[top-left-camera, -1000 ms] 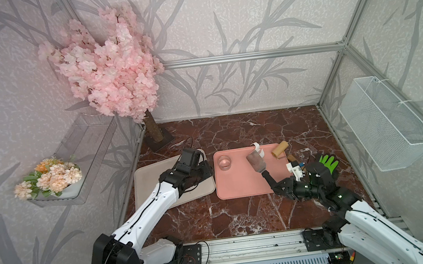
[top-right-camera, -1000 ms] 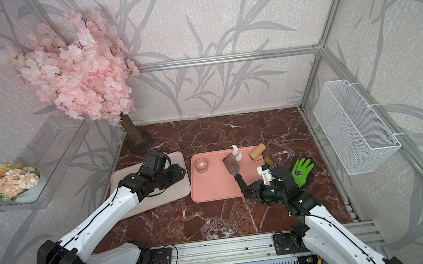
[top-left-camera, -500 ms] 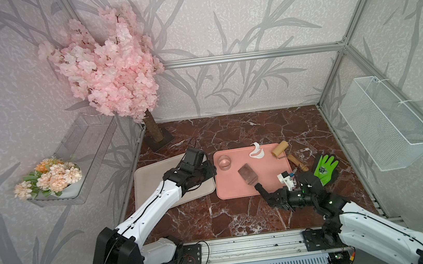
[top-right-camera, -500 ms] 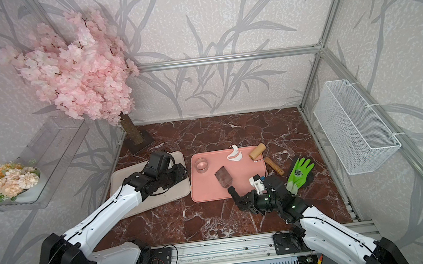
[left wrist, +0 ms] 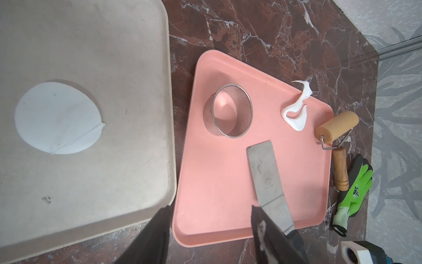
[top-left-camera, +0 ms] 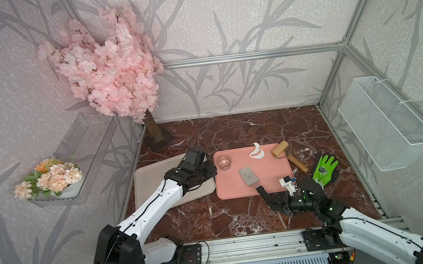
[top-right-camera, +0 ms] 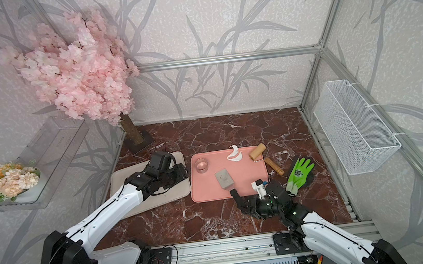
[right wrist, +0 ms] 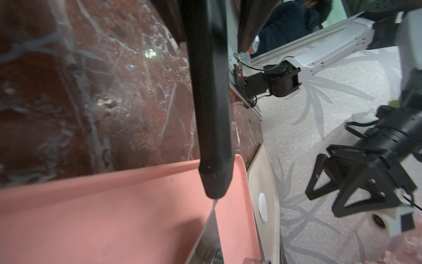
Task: Roll out the dumpling wrappers from the dough
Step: Place the spatula on the work surface.
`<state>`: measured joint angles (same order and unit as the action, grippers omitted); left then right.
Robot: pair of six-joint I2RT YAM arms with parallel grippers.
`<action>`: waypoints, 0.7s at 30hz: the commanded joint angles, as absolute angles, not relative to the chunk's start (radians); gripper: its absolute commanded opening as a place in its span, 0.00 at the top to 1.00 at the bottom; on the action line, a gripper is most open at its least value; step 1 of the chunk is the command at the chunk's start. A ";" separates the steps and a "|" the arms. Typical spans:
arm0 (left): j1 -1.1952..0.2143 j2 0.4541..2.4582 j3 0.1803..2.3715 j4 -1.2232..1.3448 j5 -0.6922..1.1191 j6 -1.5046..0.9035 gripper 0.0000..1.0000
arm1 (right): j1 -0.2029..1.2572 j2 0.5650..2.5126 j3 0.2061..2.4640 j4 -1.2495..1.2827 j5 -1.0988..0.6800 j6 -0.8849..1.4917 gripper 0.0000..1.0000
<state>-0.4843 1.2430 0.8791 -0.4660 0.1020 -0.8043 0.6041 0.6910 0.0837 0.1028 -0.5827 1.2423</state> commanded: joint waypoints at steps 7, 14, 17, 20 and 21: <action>-0.493 1.260 0.867 -0.452 0.085 -0.805 0.41 | 0.604 0.638 0.116 -0.040 -0.537 1.186 0.28; -0.494 1.261 0.881 -0.475 0.053 -0.793 0.35 | 0.598 0.586 0.223 -0.319 -0.463 1.088 0.09; -0.491 1.260 0.894 -0.486 0.034 -0.783 0.31 | 0.561 0.553 0.244 -0.387 -0.460 1.069 0.01; -0.492 1.266 0.914 -0.501 0.023 -0.769 0.00 | 0.528 0.559 0.290 -0.472 -0.449 1.031 0.01; -0.492 1.267 0.922 -0.508 0.017 -0.763 0.00 | 0.521 0.569 0.309 -0.495 -0.448 1.012 0.01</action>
<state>-0.4900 1.2560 0.8829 -0.4717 0.0528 -0.7887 0.5358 0.5636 0.2573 -0.3744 -0.4747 1.0740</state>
